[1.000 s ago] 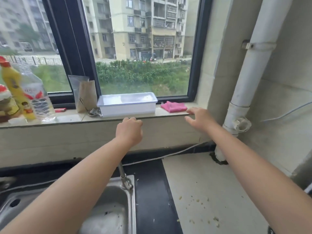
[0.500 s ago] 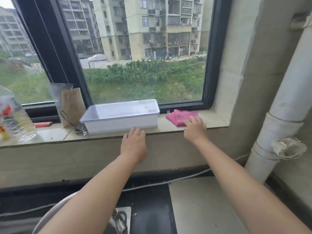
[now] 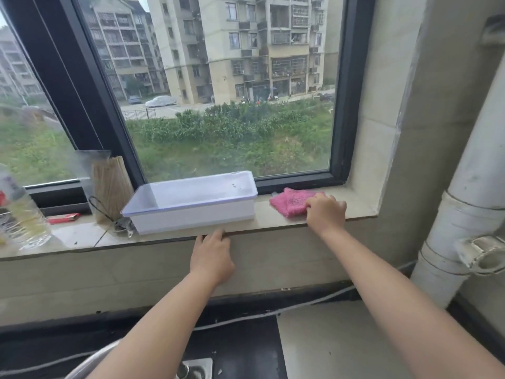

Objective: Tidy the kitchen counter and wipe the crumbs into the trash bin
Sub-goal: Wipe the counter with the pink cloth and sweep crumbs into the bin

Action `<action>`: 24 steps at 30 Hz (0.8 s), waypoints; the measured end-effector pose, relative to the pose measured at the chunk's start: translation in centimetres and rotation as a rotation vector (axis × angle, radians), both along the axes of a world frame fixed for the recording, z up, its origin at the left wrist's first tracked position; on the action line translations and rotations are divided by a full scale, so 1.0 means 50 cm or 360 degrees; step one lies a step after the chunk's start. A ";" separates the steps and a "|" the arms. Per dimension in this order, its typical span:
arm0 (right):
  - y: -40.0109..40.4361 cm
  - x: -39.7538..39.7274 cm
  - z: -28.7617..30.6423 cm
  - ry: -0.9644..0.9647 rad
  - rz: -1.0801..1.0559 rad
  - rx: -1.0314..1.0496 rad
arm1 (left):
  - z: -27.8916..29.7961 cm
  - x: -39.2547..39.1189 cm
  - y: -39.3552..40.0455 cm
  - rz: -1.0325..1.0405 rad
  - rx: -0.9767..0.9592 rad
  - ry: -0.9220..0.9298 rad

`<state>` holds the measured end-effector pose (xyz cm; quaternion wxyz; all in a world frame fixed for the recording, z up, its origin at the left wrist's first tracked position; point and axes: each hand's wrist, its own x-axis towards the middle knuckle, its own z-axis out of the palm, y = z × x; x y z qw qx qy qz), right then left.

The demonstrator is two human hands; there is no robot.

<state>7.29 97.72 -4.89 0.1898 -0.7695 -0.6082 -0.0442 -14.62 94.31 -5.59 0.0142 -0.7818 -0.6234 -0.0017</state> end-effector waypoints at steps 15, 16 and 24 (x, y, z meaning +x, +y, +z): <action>-0.497 -0.172 0.116 0.0439 -0.0196 -0.0326 | -0.004 -0.168 -0.313 -0.0409 -0.0057 -0.0302; -0.542 -0.195 0.104 0.0470 -0.0246 -0.0380 | -0.016 -0.188 -0.348 -0.0440 -0.0086 -0.0311; -0.782 -0.333 -0.050 0.1229 -0.0422 -0.0808 | -0.137 -0.321 -0.558 -0.0516 -0.0547 -0.0266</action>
